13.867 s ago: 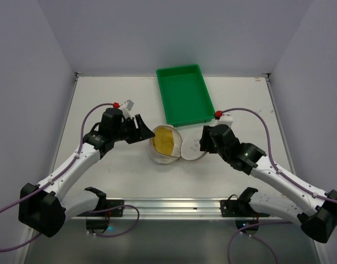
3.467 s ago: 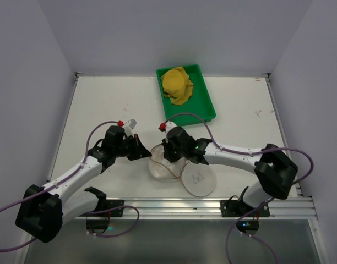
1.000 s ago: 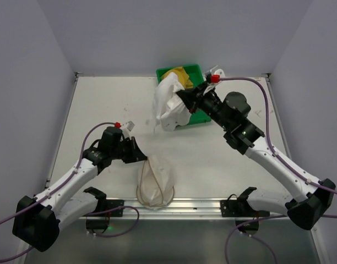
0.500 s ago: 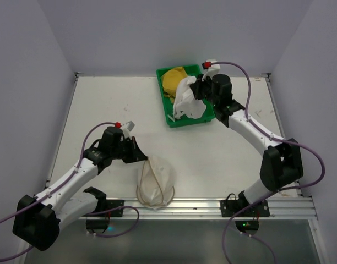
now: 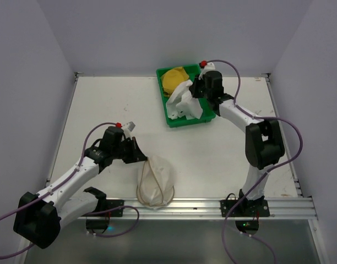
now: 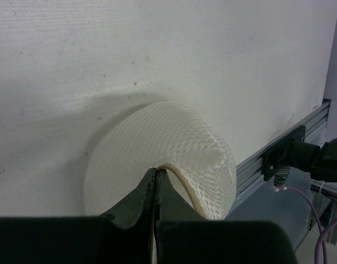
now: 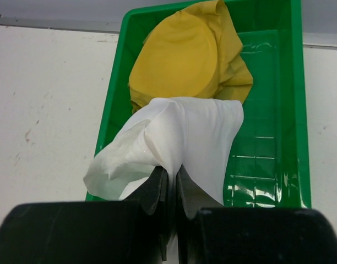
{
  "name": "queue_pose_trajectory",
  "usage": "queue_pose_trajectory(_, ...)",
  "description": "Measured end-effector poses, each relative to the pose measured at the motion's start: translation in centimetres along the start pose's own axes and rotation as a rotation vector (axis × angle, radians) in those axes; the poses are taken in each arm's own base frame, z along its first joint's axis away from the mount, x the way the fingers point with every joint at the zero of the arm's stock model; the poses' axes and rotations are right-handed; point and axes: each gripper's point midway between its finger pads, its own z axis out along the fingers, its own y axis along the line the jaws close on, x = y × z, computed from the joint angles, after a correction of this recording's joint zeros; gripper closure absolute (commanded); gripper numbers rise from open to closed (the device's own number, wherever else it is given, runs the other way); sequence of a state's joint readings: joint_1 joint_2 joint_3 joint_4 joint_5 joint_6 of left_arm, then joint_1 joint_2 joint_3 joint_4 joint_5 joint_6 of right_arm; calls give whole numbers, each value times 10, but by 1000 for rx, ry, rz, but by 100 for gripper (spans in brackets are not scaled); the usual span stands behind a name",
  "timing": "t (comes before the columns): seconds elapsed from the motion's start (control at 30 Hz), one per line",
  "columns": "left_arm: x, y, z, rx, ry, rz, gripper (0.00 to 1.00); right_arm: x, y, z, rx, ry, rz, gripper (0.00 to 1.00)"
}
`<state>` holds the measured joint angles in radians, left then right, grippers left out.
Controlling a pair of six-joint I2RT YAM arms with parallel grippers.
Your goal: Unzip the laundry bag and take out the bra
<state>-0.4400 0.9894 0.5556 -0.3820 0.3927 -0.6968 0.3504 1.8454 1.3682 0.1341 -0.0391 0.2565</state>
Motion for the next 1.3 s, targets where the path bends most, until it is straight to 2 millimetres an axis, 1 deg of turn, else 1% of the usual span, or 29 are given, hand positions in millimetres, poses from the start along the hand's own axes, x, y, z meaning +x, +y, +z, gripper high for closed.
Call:
queue_pose_trajectory(0.03,0,0,0,0,0,0,100,3,1,6,-7,12,7,98)
queue_pose_trajectory(0.07,0,0,0,0,-1,0,100,7,1,10,-11,25,14,83)
queue_pose_trajectory(0.13,0,0,0,1,-2,0,100,13,4,22,-27,49,31,62)
queue_pose_trajectory(0.17,0,-1,-1,2,-3,1,100,16,5,27,-32,66,44,46)
queue_pose_trajectory(0.23,0,-1,-1,3,-3,1,100,21,7,34,-41,88,57,31)
queue_pose_trajectory(0.27,0,-1,-1,2,-4,1,100,24,8,36,-44,97,63,19)
queue_pose_trajectory(0.33,-1,-1,-1,3,-4,2,100,27,10,34,-54,115,70,8)
queue_pose_trajectory(0.4,-2,-2,-1,4,-6,3,100,24,11,31,-58,114,71,1)
queue_pose_trajectory(0.47,-7,-6,-2,7,-10,6,100,21,13,19,-60,112,70,1)
queue_pose_trajectory(0.53,-15,-13,-2,14,-19,11,100,14,17,-1,-68,104,69,1)
queue_pose_trajectory(0.67,-38,-29,-1,31,-40,25,100,-2,32,-60,-113,54,64,1)
queue_pose_trajectory(0.7,-44,-34,-1,35,-46,29,100,-2,37,-76,-127,42,64,1)
queue_pose_trajectory(0.77,-55,-41,2,42,-55,32,100,4,51,-107,-165,27,64,1)
queue_pose_trajectory(0.83,-66,-47,6,48,-61,32,100,21,66,-129,-205,38,63,1)
queue_pose_trajectory(0.87,-70,-49,9,49,-63,31,100,32,74,-139,-227,49,61,1)
queue_pose_trajectory(1.03,-89,-51,26,20,-67,-26,100,106,113,-181,-339,186,75,1)
queue_pose_trajectory(1.13,-96,-48,34,-6,-81,-69,100,142,135,-201,-398,265,93,1)
queue_pose_trajectory(1.17,-97,-46,36,-15,-86,-81,100,149,141,-205,-411,284,98,1)
queue_pose_trajectory(1.2,-99,-43,37,-28,-95,-91,100,157,151,-212,-434,307,99,1)
queue_pose_trajectory(1.3,-103,-38,38,-60,-120,-105,100,170,176,-228,-482,333,88,1)
